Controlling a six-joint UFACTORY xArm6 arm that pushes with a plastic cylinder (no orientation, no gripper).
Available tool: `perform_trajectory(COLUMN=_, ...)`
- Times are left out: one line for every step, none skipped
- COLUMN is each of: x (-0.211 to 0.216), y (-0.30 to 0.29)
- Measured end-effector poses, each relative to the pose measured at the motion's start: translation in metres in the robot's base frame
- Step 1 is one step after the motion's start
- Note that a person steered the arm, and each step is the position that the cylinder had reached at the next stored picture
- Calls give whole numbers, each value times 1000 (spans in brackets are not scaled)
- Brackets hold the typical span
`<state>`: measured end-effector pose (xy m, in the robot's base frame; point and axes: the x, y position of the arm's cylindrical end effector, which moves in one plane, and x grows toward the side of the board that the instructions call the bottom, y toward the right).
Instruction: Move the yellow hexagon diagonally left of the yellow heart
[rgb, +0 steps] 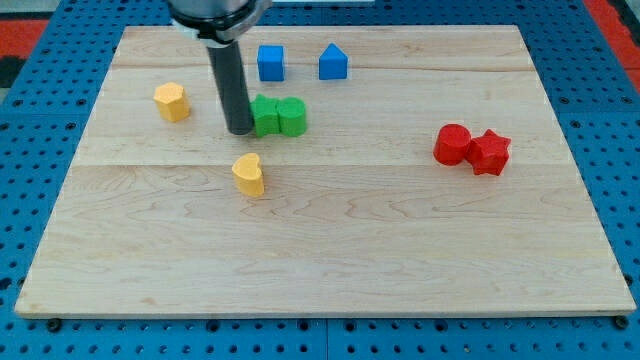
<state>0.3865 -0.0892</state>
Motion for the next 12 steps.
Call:
perform_trajectory(x=0, y=-48)
perform_trajectory(x=-20, y=-64)
perform_trajectory(x=-53, y=-28)
perform_trajectory(x=-76, y=-101)
perform_trajectory(x=-67, y=-146)
perform_trajectory(x=-50, y=-90)
perform_trajectory(x=-50, y=-49)
perform_trajectory(x=-23, y=-52)
perform_trajectory(x=-12, y=-56)
perform_trajectory(x=-27, y=-88)
perform_trajectory(x=3, y=-42)
perform_trajectory(x=33, y=-22)
